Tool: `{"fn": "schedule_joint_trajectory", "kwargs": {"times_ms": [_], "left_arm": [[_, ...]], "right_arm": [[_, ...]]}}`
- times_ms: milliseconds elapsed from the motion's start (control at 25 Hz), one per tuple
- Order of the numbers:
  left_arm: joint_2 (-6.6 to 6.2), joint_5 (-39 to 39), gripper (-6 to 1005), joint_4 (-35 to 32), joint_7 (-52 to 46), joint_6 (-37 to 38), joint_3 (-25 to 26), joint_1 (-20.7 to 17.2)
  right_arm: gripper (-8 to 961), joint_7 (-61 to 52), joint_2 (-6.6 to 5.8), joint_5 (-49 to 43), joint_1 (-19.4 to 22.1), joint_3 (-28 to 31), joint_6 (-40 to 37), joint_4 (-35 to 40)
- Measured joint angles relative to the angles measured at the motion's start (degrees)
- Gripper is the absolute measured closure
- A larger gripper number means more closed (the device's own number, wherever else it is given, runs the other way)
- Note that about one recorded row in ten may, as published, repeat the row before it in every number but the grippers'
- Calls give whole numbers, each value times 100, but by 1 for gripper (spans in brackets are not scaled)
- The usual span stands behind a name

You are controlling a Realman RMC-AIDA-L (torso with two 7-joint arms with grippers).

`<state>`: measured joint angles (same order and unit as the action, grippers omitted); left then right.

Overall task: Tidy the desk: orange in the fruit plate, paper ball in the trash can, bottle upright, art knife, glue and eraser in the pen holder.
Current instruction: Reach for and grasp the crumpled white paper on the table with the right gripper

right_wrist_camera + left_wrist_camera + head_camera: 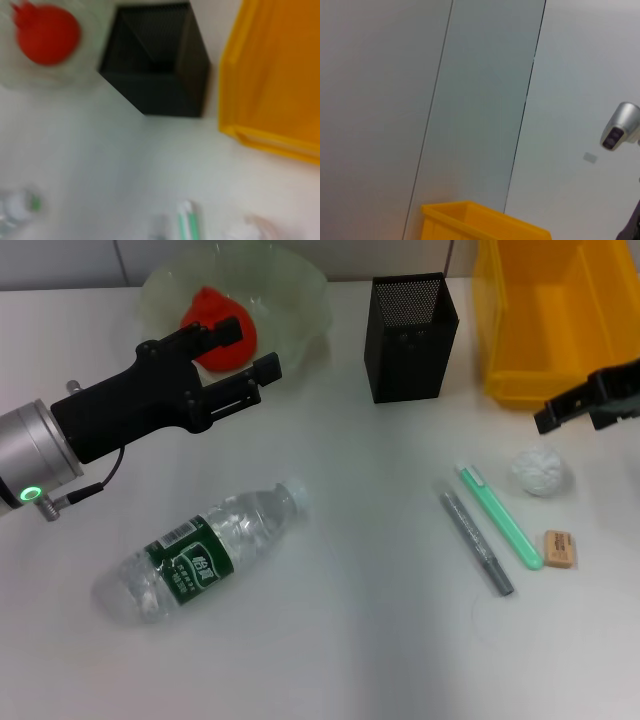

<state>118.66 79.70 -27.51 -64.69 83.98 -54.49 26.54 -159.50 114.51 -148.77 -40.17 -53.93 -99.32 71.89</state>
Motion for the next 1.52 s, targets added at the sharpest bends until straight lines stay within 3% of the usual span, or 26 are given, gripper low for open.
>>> {"fn": "schedule_joint_trajectory", "kwargs": {"times_ms": [680, 1000, 1520], "left_arm": [[8, -17, 242, 81, -4, -111, 0, 119], [8, -17, 242, 141, -4, -149, 14, 122], [8, -16, 242, 150, -10, -216, -1, 80]], "right_arm": [[124, -138, 87, -805, -370, -695, 779, -1029], [128, -112, 236, -1246, -684, -808, 1171, -1524], [133, -86, 291, -1311, -795, -935, 1477, -1907]]}}
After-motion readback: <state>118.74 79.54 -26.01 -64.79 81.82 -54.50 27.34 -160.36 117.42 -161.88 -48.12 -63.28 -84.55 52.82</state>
